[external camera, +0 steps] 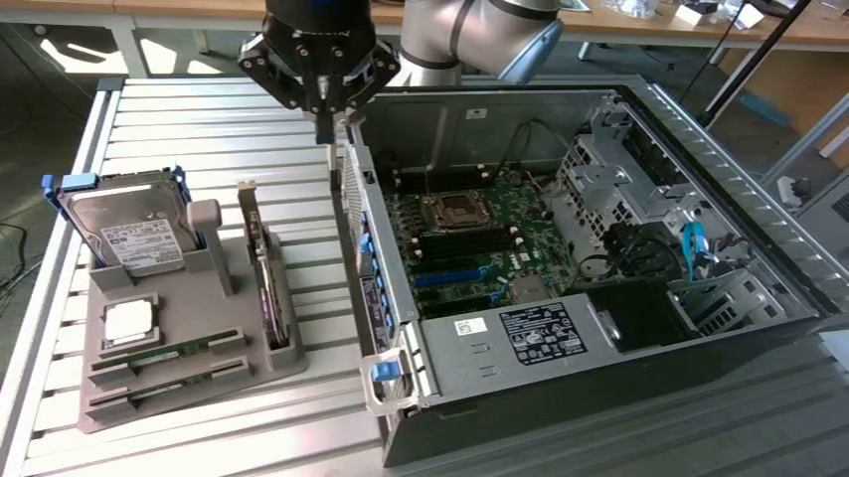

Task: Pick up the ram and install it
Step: 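Reach for the ram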

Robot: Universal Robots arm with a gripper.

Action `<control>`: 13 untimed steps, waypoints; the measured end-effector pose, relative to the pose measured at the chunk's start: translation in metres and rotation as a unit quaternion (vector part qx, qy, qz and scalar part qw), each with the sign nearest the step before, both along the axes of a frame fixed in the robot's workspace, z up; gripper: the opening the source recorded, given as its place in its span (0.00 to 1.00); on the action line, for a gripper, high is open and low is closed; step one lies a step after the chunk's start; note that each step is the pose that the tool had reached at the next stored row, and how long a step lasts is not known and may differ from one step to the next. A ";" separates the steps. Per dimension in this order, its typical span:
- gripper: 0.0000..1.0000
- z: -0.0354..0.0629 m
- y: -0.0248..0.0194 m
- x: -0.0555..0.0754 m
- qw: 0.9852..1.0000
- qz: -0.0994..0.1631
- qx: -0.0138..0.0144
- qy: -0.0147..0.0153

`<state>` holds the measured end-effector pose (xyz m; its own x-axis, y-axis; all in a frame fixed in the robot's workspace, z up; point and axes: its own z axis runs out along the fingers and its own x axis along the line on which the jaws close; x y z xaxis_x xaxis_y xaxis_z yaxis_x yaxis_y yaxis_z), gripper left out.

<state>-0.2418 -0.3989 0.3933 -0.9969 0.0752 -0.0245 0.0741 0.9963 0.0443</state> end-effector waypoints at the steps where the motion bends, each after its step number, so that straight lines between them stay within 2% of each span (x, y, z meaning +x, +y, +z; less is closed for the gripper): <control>1: 0.11 0.0000 0.0000 -0.003 1.000 0.000 0.000 0.000; 13: 0.11 0.0000 0.0000 -0.044 1.000 0.000 0.000 0.000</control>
